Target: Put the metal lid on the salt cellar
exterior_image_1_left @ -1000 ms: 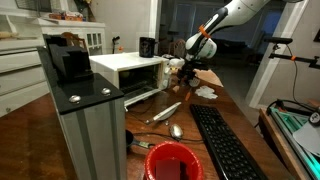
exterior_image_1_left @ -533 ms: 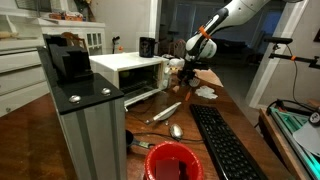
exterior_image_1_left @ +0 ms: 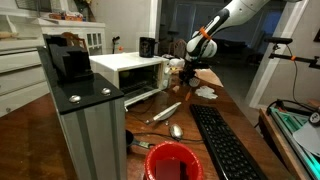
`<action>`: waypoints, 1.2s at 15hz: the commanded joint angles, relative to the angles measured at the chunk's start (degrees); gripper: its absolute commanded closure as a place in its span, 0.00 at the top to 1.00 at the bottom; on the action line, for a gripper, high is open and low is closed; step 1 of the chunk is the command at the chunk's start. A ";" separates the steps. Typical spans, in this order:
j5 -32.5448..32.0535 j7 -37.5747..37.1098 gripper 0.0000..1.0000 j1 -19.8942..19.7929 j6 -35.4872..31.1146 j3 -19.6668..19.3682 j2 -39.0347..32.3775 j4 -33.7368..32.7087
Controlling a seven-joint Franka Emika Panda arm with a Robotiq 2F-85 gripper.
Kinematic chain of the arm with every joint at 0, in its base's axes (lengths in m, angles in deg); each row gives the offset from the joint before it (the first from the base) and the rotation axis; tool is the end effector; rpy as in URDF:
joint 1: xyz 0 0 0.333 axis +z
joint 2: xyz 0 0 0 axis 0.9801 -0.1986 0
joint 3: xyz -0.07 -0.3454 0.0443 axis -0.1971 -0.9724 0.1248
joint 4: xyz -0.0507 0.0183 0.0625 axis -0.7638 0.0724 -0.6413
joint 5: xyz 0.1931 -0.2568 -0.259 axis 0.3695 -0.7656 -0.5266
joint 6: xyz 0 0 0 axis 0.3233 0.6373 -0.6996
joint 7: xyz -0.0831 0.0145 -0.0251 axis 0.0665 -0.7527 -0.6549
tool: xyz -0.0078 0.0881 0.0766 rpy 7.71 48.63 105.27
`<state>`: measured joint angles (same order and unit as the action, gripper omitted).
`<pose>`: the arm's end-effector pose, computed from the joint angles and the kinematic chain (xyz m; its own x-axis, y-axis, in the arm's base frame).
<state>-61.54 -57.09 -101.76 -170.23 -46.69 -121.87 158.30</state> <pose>0.6003 -0.3408 0.1714 0.8008 -0.5862 0.1229 -0.5829 -0.8100 -0.0649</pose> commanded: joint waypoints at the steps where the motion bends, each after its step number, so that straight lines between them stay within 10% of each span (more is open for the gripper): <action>1: -1.06 -0.76 0.22 0.68 0.85 -0.96 0.80 0.83; 18: 4.75 6.53 0.22 1.40 7.89 3.13 18.44 12.29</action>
<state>-58.84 -52.52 -101.56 -164.14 -44.41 -106.37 168.80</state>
